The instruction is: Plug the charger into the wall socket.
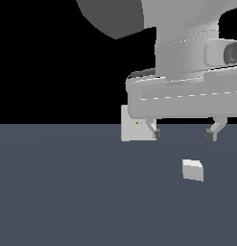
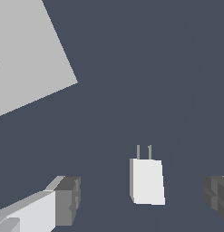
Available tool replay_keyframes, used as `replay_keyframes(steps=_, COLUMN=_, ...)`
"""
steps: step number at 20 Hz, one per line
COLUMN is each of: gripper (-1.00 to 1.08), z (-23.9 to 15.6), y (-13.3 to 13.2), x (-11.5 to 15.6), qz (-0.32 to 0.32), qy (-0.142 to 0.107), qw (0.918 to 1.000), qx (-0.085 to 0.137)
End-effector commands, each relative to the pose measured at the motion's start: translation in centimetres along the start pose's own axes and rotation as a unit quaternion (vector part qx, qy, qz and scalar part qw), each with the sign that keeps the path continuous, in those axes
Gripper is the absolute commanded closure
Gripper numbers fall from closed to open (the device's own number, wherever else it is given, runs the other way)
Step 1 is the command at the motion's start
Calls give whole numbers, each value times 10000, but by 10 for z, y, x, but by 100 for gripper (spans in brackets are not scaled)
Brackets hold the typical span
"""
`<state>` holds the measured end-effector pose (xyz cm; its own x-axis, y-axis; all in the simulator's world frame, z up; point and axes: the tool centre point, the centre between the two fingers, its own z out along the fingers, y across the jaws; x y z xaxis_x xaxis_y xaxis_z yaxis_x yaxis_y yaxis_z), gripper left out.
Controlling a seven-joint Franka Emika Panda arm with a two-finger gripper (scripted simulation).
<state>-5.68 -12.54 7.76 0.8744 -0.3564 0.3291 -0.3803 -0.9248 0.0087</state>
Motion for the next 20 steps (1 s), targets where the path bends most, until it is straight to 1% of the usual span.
replay_keyframes(steps=1, gripper=-92, z=5, y=7, x=-2, qz=96, qy=82, qw=9999, qx=-21)
replay_keyframes(steps=8, gripper=-92, z=13, y=17, x=-6, qz=242, qy=194, qw=9995, qx=-51)
replay_keyframes(steps=15, gripper=-92, z=16, y=17, x=-8, qz=249, qy=193, qw=9995, qx=-53)
replay_keyframes(steps=20, gripper=-92, z=29, y=17, x=-13, qz=254, qy=194, qw=9995, qx=-48)
